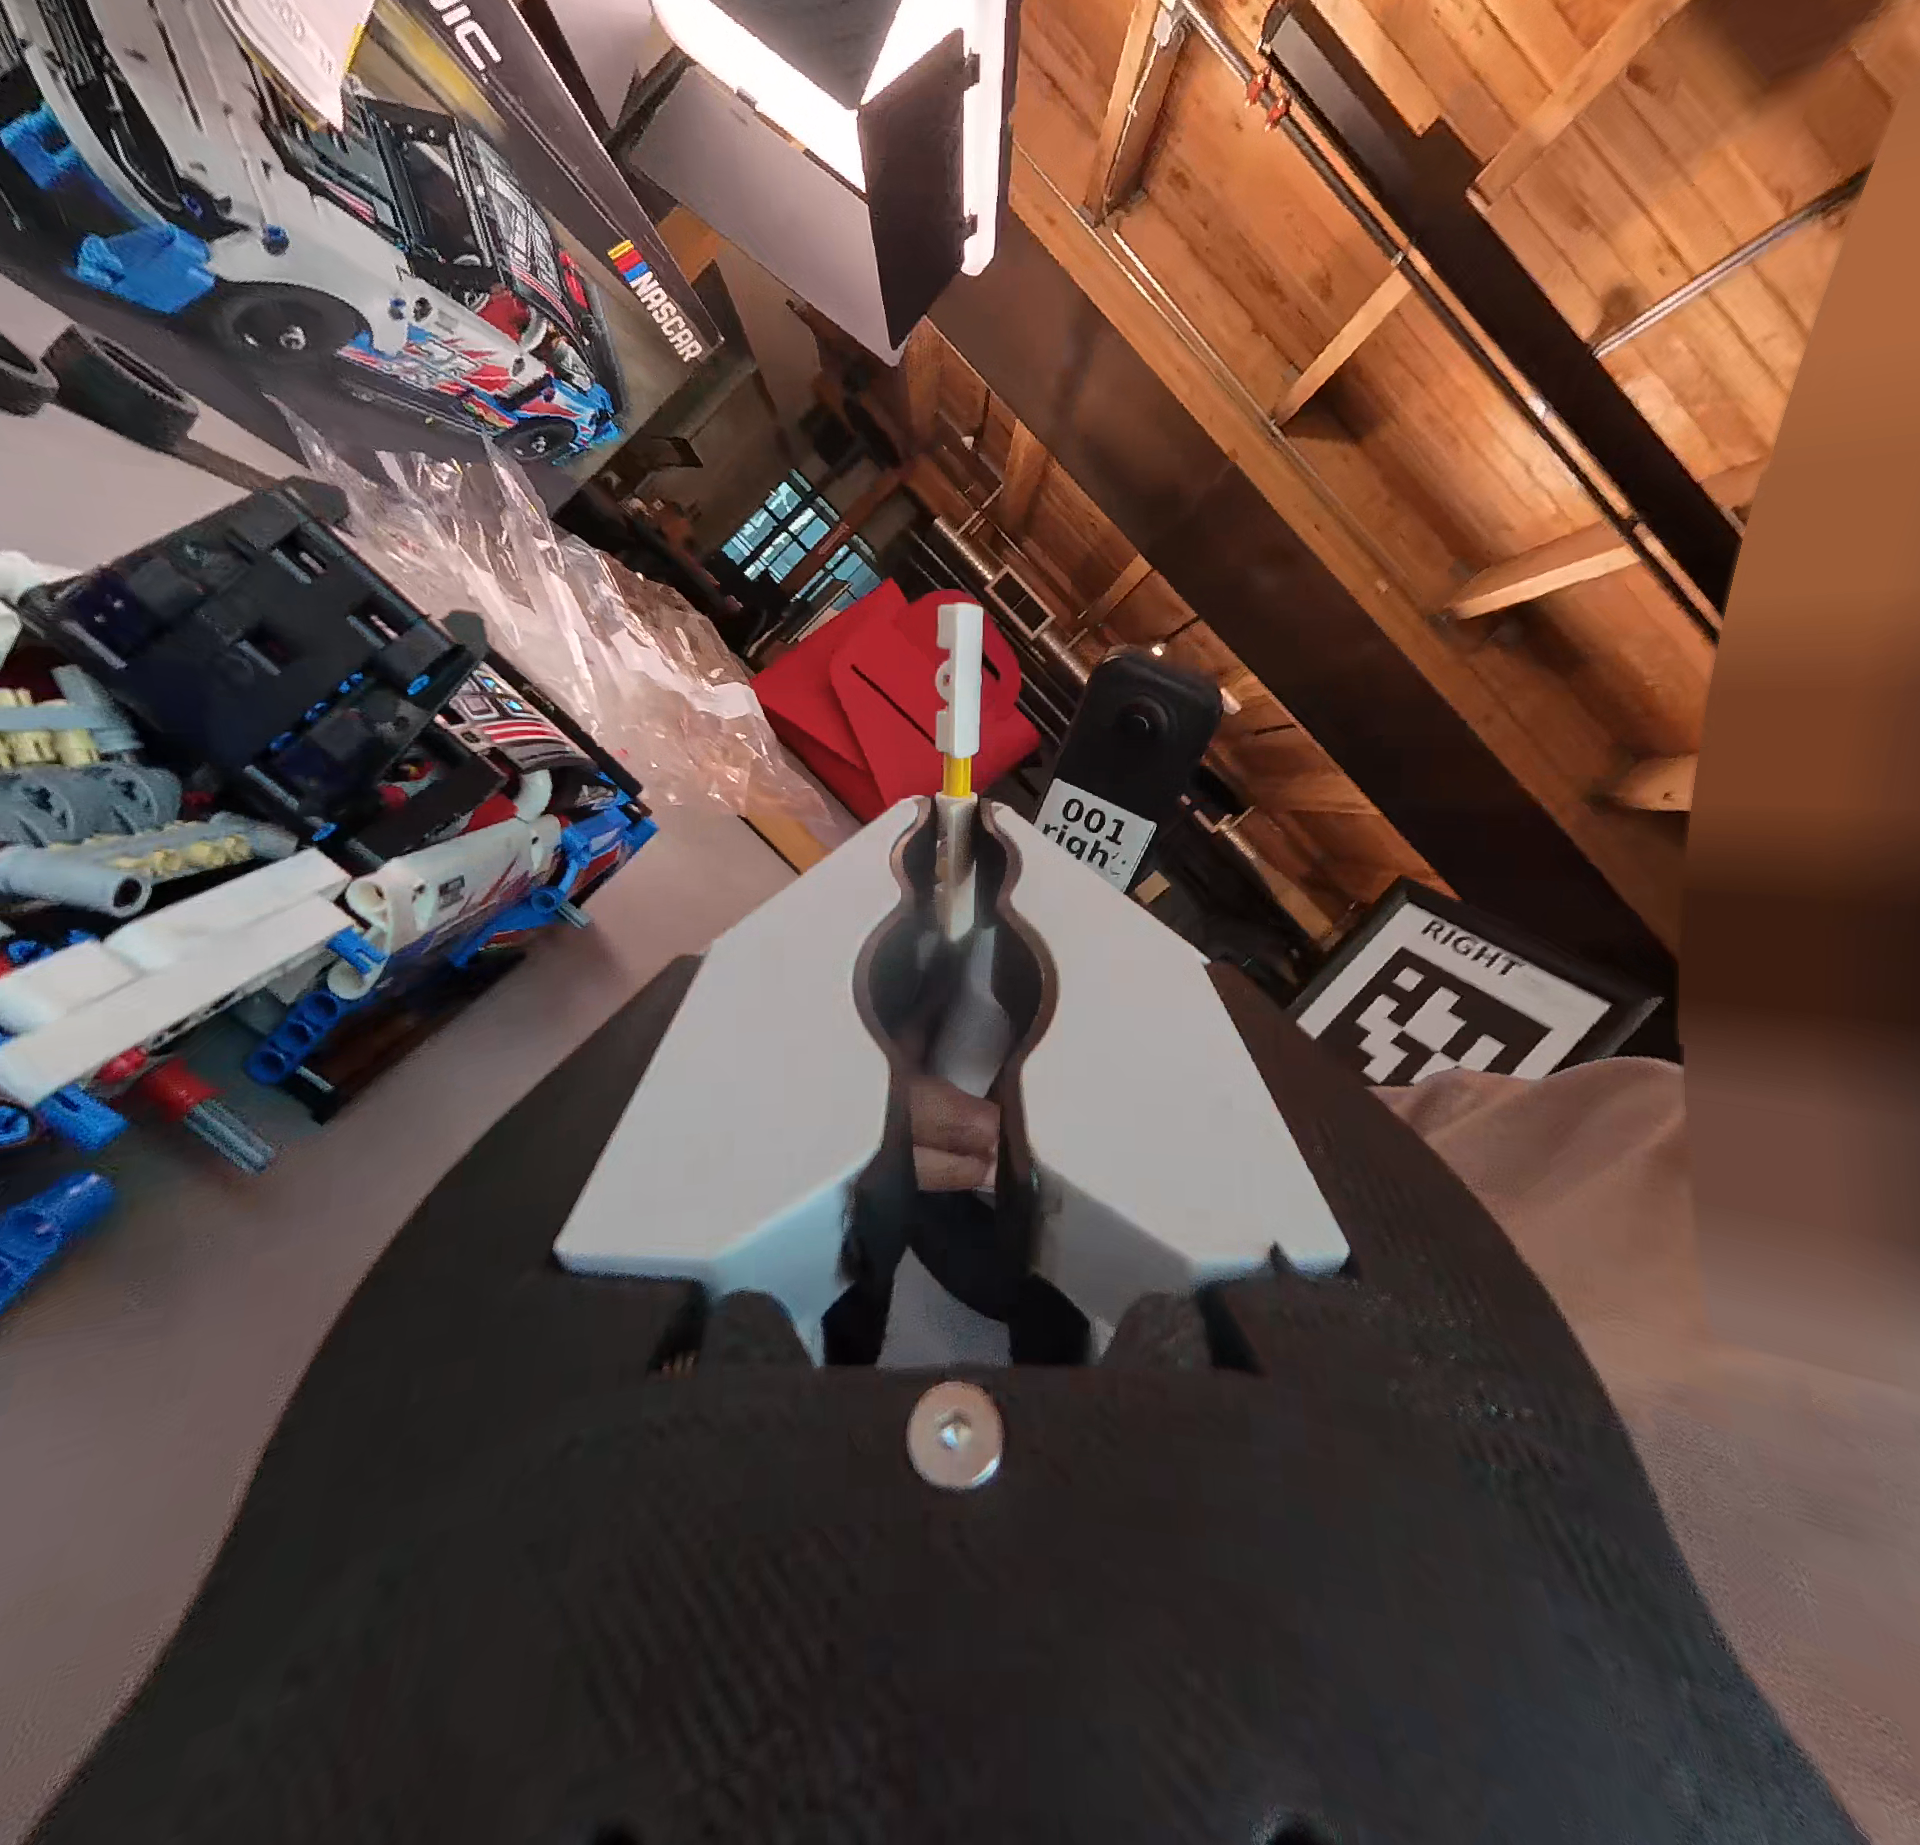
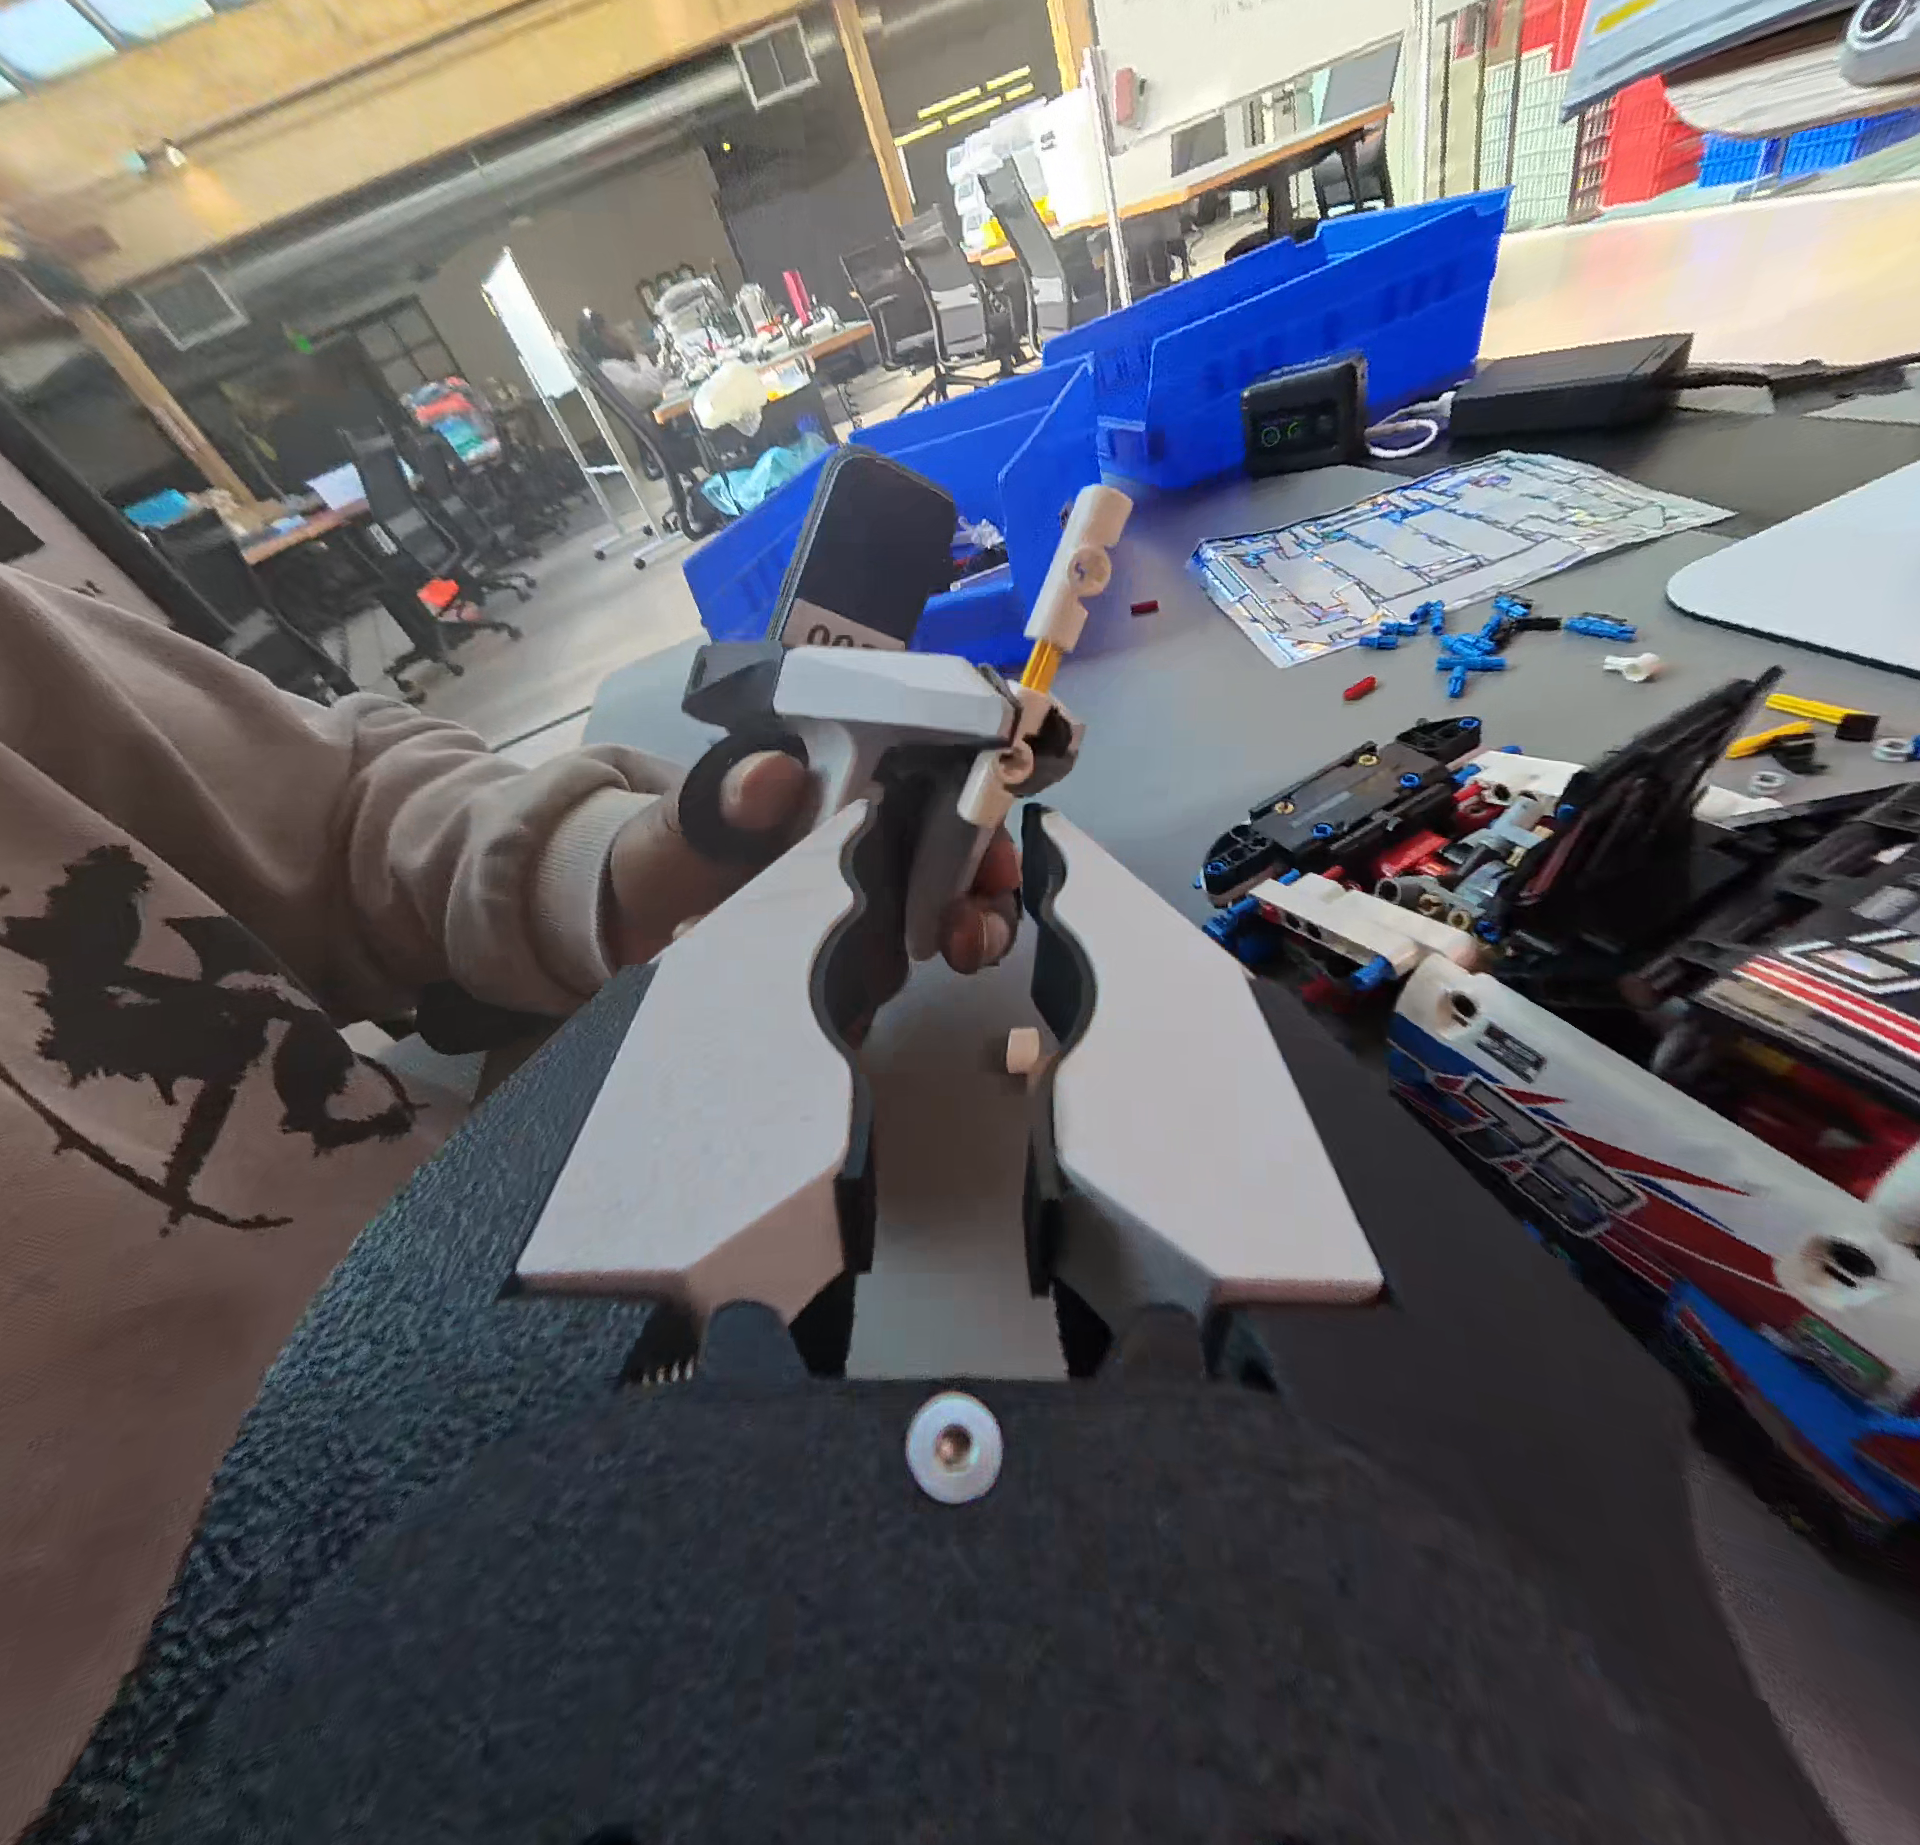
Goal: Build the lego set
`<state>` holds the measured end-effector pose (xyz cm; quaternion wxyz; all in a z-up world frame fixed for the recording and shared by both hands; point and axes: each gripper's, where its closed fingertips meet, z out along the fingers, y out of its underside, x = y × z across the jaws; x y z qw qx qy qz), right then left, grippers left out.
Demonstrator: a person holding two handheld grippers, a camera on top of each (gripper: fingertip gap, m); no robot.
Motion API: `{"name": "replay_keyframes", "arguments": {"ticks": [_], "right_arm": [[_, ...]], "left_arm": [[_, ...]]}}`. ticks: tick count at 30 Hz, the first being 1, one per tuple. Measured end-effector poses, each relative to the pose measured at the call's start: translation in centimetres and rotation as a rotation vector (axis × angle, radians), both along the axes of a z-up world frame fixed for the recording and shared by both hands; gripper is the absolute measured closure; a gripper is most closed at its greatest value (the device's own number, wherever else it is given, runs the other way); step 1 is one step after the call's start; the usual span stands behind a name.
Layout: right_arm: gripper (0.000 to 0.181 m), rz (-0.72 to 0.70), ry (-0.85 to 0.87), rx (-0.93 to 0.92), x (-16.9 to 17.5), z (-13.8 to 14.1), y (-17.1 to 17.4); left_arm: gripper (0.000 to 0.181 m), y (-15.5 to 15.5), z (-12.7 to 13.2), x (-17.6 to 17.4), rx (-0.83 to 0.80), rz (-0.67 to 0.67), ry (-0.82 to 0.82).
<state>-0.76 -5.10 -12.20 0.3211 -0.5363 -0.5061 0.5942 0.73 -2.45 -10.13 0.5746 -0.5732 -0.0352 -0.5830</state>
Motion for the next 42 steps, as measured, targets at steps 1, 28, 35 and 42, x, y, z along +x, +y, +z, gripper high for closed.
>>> {"name": "replay_keyframes", "arguments": {"ticks": [1, 28, 35, 42], "right_arm": [[0.163, -0.009, 0.016, -0.004, -0.1, 0.4, 0.1], [0.175, 0.285, 0.009, 0.339, 4.4, -1.8, -1.4], [0.176, 0.296, 0.053, 0.432, 4.7, -1.2, -2.2], [0.176, 0.282, 0.105, 0.505, 5.0, -0.9, -2.6]], "left_arm": [[0.176, -0.2, 0.1, 0.4, 0.022, 0.004, 0.028], [0.175, -4.3, -3.2, 2.5, 0.264, -0.259, 0.812], [0.175, -5.2, -2.8, 2.9, 0.366, -0.248, 0.824], [0.175, -5.6, -2.6, 3.2, 0.465, -0.204, 0.882]]}}
